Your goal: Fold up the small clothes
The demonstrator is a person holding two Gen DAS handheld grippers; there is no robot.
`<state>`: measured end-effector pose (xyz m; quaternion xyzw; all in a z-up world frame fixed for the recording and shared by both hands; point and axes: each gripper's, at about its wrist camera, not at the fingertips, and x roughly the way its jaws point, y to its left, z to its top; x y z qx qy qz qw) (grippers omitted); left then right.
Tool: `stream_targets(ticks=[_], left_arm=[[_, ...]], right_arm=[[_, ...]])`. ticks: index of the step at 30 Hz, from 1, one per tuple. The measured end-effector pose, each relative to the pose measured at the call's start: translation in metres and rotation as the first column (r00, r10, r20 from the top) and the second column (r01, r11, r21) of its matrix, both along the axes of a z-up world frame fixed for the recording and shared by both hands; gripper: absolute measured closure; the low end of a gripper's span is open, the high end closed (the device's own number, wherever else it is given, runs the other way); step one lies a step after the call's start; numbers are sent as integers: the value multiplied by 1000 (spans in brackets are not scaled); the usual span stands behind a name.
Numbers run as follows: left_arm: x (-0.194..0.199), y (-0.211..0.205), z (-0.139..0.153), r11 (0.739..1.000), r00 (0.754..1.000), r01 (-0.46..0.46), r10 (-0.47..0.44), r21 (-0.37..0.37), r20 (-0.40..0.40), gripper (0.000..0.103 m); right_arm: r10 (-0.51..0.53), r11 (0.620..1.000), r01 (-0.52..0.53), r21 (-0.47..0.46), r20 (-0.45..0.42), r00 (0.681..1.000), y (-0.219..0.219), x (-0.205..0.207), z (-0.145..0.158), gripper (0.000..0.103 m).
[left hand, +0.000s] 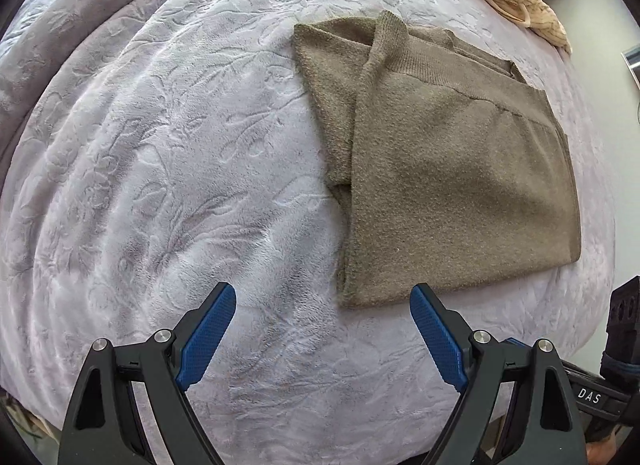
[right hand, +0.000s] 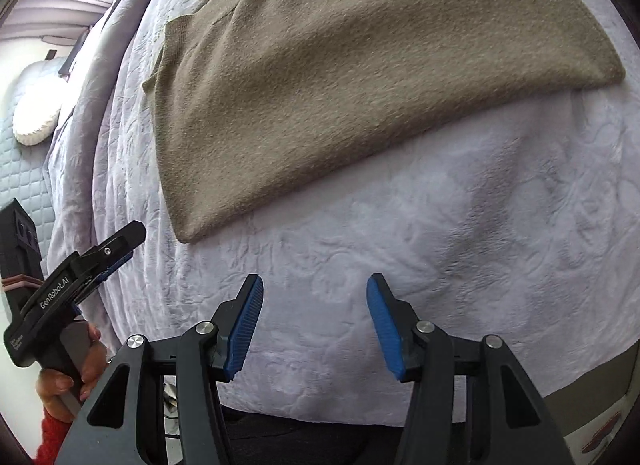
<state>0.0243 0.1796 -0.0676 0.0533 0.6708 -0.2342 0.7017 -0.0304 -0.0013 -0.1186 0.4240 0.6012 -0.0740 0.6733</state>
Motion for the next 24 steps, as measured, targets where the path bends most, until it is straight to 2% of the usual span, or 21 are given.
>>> stream_targets(ticks=[11, 21, 24], left_arm=[[16, 38, 2, 997, 997, -77, 77, -22, 3, 14], [26, 27, -17, 997, 997, -79, 79, -3, 7, 14], [29, 26, -20, 996, 996, -88, 88, -11, 3, 14]], right_arm=[[-117, 973, 97, 210, 85, 989, 18, 33, -33, 45], [-282, 896, 199, 398, 160, 946, 13, 44, -62, 45], [-314, 878, 214, 428, 178, 933, 13, 51, -66, 41]])
